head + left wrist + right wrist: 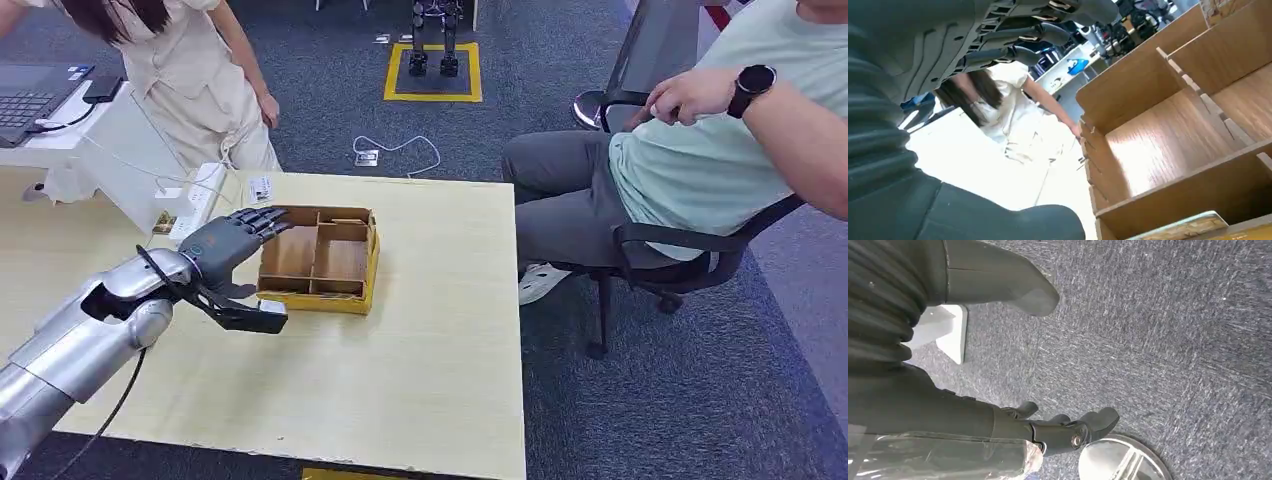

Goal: Pass the card to the sensor for recognition and then transmit it.

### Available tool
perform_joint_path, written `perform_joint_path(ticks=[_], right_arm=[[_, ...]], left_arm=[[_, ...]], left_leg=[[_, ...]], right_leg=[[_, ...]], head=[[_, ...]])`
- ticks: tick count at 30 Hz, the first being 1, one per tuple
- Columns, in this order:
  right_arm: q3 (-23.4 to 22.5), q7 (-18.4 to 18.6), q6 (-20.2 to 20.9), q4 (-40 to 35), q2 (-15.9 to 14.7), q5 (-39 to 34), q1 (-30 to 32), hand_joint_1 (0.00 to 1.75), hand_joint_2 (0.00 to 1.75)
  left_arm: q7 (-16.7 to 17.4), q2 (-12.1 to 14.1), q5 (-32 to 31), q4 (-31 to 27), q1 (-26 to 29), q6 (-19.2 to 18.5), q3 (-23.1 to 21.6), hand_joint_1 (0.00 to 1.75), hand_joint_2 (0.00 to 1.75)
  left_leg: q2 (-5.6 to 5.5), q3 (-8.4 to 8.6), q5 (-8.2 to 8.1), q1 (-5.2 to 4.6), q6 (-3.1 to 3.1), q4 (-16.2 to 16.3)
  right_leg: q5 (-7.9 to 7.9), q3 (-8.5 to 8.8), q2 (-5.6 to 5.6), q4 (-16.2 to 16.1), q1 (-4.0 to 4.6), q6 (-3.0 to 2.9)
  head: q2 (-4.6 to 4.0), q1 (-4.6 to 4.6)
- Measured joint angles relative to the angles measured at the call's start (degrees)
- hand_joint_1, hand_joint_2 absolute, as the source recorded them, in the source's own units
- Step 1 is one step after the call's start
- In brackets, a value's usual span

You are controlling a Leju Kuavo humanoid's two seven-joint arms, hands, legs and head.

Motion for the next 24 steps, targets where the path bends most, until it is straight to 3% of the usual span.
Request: perform_joint_path(ticks=[16, 24], right_arm=[[-0.3, 0.0, 0.0, 0.0, 0.0, 0.2, 0.0, 0.00, 1.75], [-0.4, 0.0, 0.0, 0.0, 0.0, 0.2, -0.1, 0.00, 1.75]], left_arm=[[-0.4, 3.1, 1.7, -1.9, -1.3, -2.0, -2.2, 0.00, 1.75], [0.6, 3.3, 0.6, -1.7, -1.6, -1.5, -4.0, 0.00, 1.75]], left_leg=[[0.00, 0.00, 0.00, 0.01, 0.00, 0.0], [0.00, 0.00, 0.00, 0.00, -0.01, 0.0]], right_leg=[[0.00, -0.01, 0.00, 0.0, 0.01, 0.00], [0.00, 0.00, 0.00, 0.0, 0.00, 0.00]], head=[[0.00, 0.02], [0.00, 0.00]])
